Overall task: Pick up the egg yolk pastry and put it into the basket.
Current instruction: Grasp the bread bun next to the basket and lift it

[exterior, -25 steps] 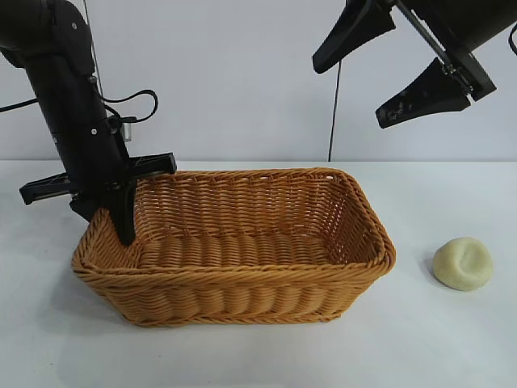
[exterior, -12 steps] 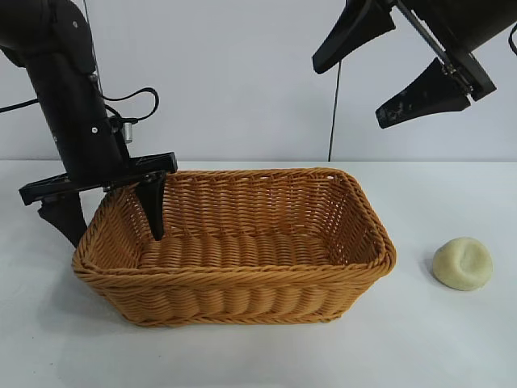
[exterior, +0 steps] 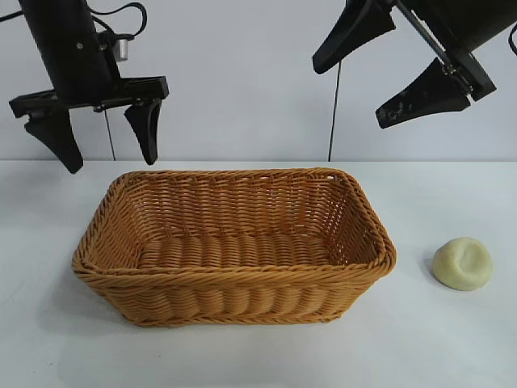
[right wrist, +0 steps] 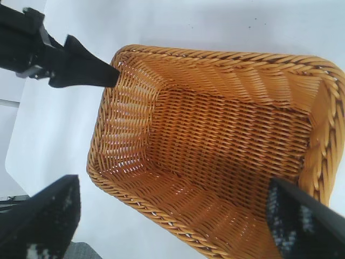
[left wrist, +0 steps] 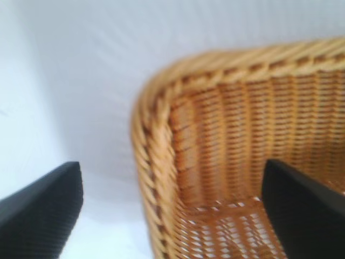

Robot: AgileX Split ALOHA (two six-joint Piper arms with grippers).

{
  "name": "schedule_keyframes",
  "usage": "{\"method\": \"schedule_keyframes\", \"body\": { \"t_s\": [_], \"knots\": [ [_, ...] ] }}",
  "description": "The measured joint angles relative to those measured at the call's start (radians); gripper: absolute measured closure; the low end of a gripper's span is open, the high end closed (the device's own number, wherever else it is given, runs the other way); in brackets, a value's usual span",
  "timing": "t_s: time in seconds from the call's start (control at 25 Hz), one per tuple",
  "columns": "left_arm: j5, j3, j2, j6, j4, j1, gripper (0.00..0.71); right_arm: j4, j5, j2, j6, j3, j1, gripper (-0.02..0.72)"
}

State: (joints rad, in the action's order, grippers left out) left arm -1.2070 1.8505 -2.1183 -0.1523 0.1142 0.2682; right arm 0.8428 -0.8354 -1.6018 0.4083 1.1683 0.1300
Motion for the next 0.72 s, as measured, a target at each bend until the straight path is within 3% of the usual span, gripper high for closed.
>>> {"method": "schedule_keyframes", "body": {
  "t_s": [0.28, 0.52, 0.56, 0.6, 0.72],
  "knots": [
    [-0.002, 0.039, 0.002, 0.025, -0.025, -0.046, 0.016, -0.007, 0.000, 0.000, 0.000, 0.000, 0.000, 0.062],
    [-0.004, 0.039, 0.002, 0.051, -0.026, -0.165, 0.016, -0.007, -0.001, 0.000, 0.000, 0.000, 0.000, 0.062],
    [-0.004, 0.039, 0.002, 0.051, -0.026, -0.165, 0.016, -0.007, -0.001, 0.000, 0.000, 0.000, 0.000, 0.062],
    [-0.004, 0.039, 0.004, 0.051, -0.028, -0.206, 0.016, -0.007, -0.002, 0.000, 0.000, 0.000, 0.000, 0.062],
    [-0.004, 0.004, 0.029, 0.059, -0.033, -0.246, 0.016, -0.007, -0.003, 0.000, 0.000, 0.000, 0.000, 0.062]
  ]
}}
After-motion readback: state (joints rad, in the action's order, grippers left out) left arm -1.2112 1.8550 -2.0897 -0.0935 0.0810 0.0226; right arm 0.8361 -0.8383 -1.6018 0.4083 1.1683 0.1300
